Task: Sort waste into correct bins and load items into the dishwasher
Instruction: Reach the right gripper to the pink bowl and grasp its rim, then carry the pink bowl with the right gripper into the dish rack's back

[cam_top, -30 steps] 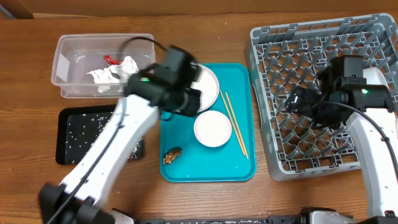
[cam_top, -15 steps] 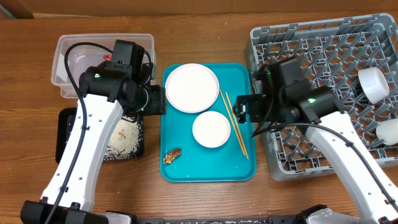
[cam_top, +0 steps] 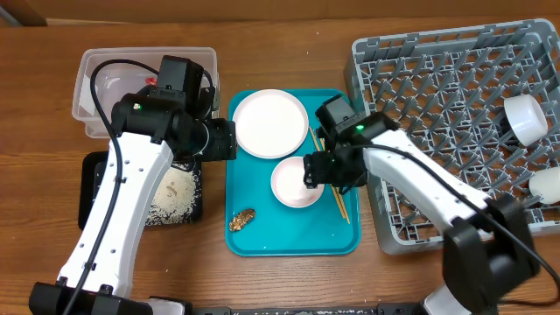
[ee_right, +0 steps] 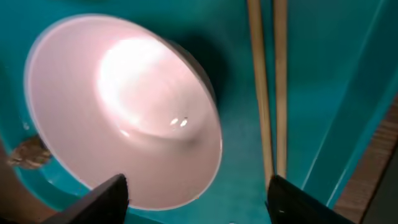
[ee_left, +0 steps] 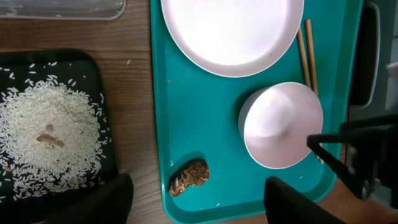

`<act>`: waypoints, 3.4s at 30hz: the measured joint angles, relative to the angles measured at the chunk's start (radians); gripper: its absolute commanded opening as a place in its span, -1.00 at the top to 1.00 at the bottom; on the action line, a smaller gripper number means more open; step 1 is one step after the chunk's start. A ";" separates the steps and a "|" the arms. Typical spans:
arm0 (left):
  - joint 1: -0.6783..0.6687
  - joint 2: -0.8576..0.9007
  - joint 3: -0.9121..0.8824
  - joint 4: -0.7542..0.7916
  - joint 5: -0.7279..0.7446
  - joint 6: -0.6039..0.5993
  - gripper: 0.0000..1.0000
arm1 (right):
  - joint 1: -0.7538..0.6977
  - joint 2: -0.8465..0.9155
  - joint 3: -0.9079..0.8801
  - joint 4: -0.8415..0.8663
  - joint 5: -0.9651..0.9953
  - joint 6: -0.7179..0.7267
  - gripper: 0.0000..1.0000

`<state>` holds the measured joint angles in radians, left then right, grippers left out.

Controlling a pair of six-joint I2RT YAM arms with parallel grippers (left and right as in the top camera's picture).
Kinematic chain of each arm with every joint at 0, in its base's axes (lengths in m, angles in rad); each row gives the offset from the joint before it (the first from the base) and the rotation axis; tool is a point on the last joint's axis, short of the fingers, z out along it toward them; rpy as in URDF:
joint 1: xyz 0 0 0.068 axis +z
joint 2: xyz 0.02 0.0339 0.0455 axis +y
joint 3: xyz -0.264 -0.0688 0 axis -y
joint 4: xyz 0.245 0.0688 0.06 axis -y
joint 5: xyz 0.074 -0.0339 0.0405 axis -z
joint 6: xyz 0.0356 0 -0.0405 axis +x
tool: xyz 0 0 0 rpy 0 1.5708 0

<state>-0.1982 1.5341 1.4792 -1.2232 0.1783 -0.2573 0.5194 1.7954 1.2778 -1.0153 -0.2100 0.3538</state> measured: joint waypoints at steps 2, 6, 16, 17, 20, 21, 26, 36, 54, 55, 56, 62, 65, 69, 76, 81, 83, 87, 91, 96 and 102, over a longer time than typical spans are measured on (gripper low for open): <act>0.000 0.000 0.000 0.000 0.000 0.000 -0.43 | 0.000 0.032 0.000 0.001 0.000 0.007 -0.07; 0.000 0.000 0.000 0.001 0.000 -0.003 -0.44 | 0.000 0.060 -0.001 0.004 0.000 0.011 0.14; 0.000 0.000 0.000 0.001 0.000 -0.002 -0.43 | 0.000 0.061 -0.011 0.051 0.000 0.047 0.52; 0.000 0.000 0.000 0.001 0.000 -0.003 -0.42 | 0.000 0.061 -0.015 0.053 0.000 0.055 0.54; 0.000 0.000 0.000 0.001 0.000 -0.003 -0.43 | 0.000 0.061 -0.032 0.059 0.000 0.068 0.72; 0.000 0.000 0.000 0.001 0.000 -0.003 -0.43 | 0.000 0.061 -0.036 0.061 0.000 0.072 0.83; 0.000 0.000 0.000 0.001 0.000 -0.003 -0.41 | 0.000 0.061 -0.042 0.063 0.001 0.088 0.92; 0.000 0.000 0.000 -0.001 0.000 -0.003 -0.41 | -0.023 0.052 0.028 -0.080 0.073 0.090 0.92; 0.000 0.000 0.000 0.001 0.000 -0.003 -0.41 | -0.348 -0.271 0.297 0.214 0.849 -0.106 0.92; 0.000 0.000 0.000 0.001 0.000 -0.003 -0.41 | -0.374 -0.259 0.297 0.255 0.869 -0.151 0.92; 0.000 0.000 0.000 0.001 0.000 -0.003 -0.41 | -0.396 -0.248 0.296 0.290 0.887 -0.181 0.92; 0.000 0.000 0.000 0.000 0.000 -0.003 -0.42 | -0.533 -0.177 0.295 0.493 1.019 -0.284 0.92; 0.000 0.000 0.000 0.000 0.000 -0.003 -0.41 | -0.594 -0.128 0.295 0.554 1.102 -0.304 0.92; 0.000 0.000 0.000 0.001 0.000 -0.003 -0.41 | -0.650 -0.023 0.295 0.604 1.225 -0.318 0.92; 0.000 0.000 0.000 0.003 0.000 -0.003 -0.48 | -0.694 0.184 0.294 0.656 1.354 -0.328 0.92; 0.000 0.000 0.000 0.013 0.000 -0.011 -0.51 | -0.690 0.260 0.294 0.656 1.381 -0.329 0.92; 0.000 0.000 0.000 0.016 0.000 -0.018 -0.51 | -0.685 0.277 0.294 0.652 1.383 -0.328 0.92; 0.000 0.000 0.000 0.019 0.000 -0.026 -0.51 | -0.660 0.289 0.293 0.612 1.377 -0.317 0.92; 0.000 0.000 0.000 0.019 0.000 -0.027 -0.51 | -0.639 0.289 0.293 0.572 1.369 -0.305 0.92; 0.000 0.000 0.000 0.019 0.000 -0.029 -0.51 | -0.616 0.289 0.293 0.493 1.351 -0.277 0.48; 0.000 0.000 0.000 0.019 0.000 -0.029 -0.54 | -0.555 0.291 0.291 0.399 1.264 -0.261 -0.16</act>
<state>-0.1982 1.5341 1.4792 -1.2041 0.1787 -0.2863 -0.0353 2.0865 1.5688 -0.6167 1.0538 0.0929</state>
